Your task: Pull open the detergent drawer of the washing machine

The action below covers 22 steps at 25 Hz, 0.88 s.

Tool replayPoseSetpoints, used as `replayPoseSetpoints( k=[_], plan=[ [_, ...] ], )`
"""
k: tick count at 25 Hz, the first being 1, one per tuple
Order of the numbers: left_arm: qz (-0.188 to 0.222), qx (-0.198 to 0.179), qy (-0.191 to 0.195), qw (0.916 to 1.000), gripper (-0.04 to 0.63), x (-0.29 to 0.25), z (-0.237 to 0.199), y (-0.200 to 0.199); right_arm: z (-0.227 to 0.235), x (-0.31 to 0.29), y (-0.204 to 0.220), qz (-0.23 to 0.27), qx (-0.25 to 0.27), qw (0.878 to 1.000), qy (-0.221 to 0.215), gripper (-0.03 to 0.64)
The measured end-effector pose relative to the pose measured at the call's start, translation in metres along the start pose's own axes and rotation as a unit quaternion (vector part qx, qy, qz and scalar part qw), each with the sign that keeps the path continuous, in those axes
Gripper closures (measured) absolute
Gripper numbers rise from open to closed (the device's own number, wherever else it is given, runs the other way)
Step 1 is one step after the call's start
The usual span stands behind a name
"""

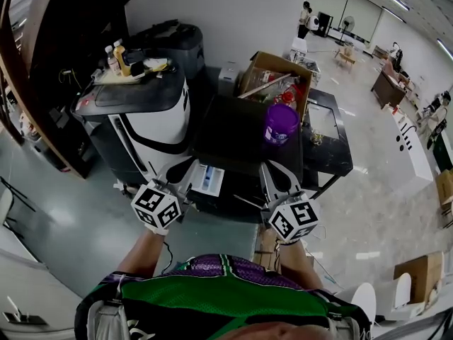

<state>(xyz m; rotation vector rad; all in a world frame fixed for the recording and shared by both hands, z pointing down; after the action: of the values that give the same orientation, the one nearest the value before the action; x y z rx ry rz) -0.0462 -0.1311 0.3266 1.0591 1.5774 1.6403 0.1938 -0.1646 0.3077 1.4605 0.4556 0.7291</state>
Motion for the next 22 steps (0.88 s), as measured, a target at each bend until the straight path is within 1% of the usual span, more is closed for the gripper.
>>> replayPoseSetpoints(
  k=[9, 14, 22],
  plan=[
    [-0.007, 0.000, -0.011, 0.9999, 0.574, 0.011, -0.007, 0.010, -0.006, -0.005, 0.010, -0.010, 0.002, 1.000, 0.003, 0.615],
    [-0.007, 0.022, -0.008, 0.9997, 0.574, 0.013, -0.009, 0.014, -0.006, -0.003, 0.010, -0.008, 0.000, 1.000, 0.005, 0.615],
    [-0.007, 0.016, -0.009, 0.9998, 0.574, 0.012, -0.011, 0.013, -0.003, -0.001, 0.012, -0.006, -0.004, 1.000, 0.017, 0.615]
  ],
)
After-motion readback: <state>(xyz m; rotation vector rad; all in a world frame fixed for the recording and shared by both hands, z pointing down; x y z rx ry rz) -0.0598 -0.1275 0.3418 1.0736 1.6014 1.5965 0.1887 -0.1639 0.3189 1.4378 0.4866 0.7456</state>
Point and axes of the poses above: the fingertips, and each gripper's own axes: x backward along the fingers, z to its right, y out of its underside, the point moved 6 cm from there along x, backward along the fingers, and after that the axes turned 2 degrees about -x, right-handed, at the moved point
